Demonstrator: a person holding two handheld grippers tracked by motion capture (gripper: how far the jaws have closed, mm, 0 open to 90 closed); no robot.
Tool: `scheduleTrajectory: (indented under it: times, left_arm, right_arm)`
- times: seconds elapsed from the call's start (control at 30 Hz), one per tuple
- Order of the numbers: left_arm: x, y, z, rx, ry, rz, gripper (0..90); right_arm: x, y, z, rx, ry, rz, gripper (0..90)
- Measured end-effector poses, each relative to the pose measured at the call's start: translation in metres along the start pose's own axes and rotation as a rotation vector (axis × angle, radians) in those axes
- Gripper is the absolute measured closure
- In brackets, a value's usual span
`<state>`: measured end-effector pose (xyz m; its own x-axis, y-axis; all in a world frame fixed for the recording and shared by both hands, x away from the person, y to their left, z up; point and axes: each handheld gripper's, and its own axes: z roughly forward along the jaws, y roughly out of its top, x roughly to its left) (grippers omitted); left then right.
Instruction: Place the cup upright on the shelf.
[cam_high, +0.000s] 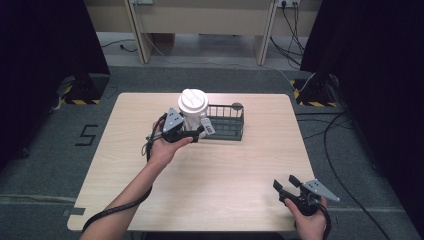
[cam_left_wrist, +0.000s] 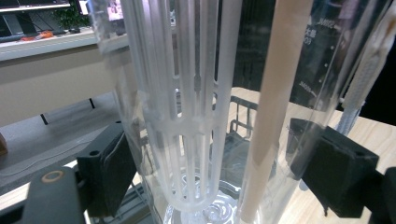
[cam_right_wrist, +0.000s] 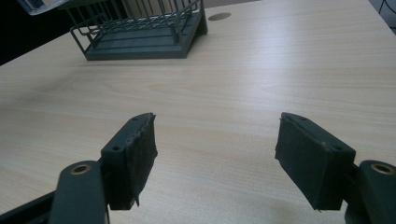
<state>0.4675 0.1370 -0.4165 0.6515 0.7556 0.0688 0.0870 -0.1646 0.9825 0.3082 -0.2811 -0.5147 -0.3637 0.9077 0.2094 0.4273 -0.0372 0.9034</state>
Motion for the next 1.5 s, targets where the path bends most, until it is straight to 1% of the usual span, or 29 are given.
scheduleTrajectory:
  times: [0.07,0.1,0.27,0.37,0.4,0.47,0.67,0.8,0.93,1.03,1.1,1.23,1.33,1.43,1.5]
  left_arm:
    - [0.000,0.001,0.004,0.000,0.002,-0.002,17.7]
    - [0.000,0.002,0.005,0.001,0.003,-0.002,17.7]
    - [0.000,0.007,0.015,0.002,0.000,-0.002,17.7]
    - [0.000,0.010,0.021,0.005,0.001,0.000,17.7]
    - [0.000,0.011,0.023,0.004,0.001,0.001,17.7]
    - [0.001,0.014,0.027,0.003,0.004,0.002,17.7]
    - [0.006,0.024,0.037,-0.002,0.014,0.002,17.7]
    - [0.009,0.028,0.043,-0.002,0.022,0.002,17.7]
    - [0.011,0.029,0.049,0.004,0.031,0.003,17.7]
    - [0.012,0.030,0.054,0.008,0.037,-0.005,17.7]
    - [0.013,0.030,0.058,0.011,0.040,-0.004,17.7]
    - [0.013,0.030,0.067,0.021,0.044,0.002,17.6]
    - [0.014,0.029,0.073,0.027,0.050,-0.004,17.7]
    - [0.014,0.028,0.078,0.030,0.052,-0.008,17.7]
    - [0.015,0.027,0.084,0.039,0.059,-0.015,17.6]
  right_arm:
    - [0.000,0.000,0.000,0.000,0.000,0.002,29.1]
    - [0.000,0.000,0.000,0.000,-0.004,-0.006,29.1]
    - [0.000,0.000,0.000,0.002,0.000,0.005,29.1]
    - [-0.001,0.000,0.000,0.000,-0.004,-0.003,29.1]
    - [0.000,0.000,0.000,0.001,0.000,0.005,29.1]
    - [-0.001,0.000,0.000,0.004,0.000,0.007,29.1]
    - [-0.001,0.000,0.000,0.008,0.000,0.013,29.1]
    - [-0.001,0.000,0.000,0.007,0.000,0.013,29.1]
    - [-0.001,0.000,0.000,0.009,0.002,0.016,29.1]
    - [-0.001,0.000,0.000,0.009,0.003,0.017,29.1]
    - [-0.001,0.000,0.000,0.010,-0.001,0.010,29.1]
    - [-0.001,0.000,0.000,0.010,0.001,0.013,29.0]
    - [-0.001,0.000,0.000,0.012,0.005,0.027,29.1]
    - [-0.002,0.000,0.001,0.012,0.006,0.023,28.9]
    - [-0.002,0.000,0.001,0.014,0.005,0.025,28.8]
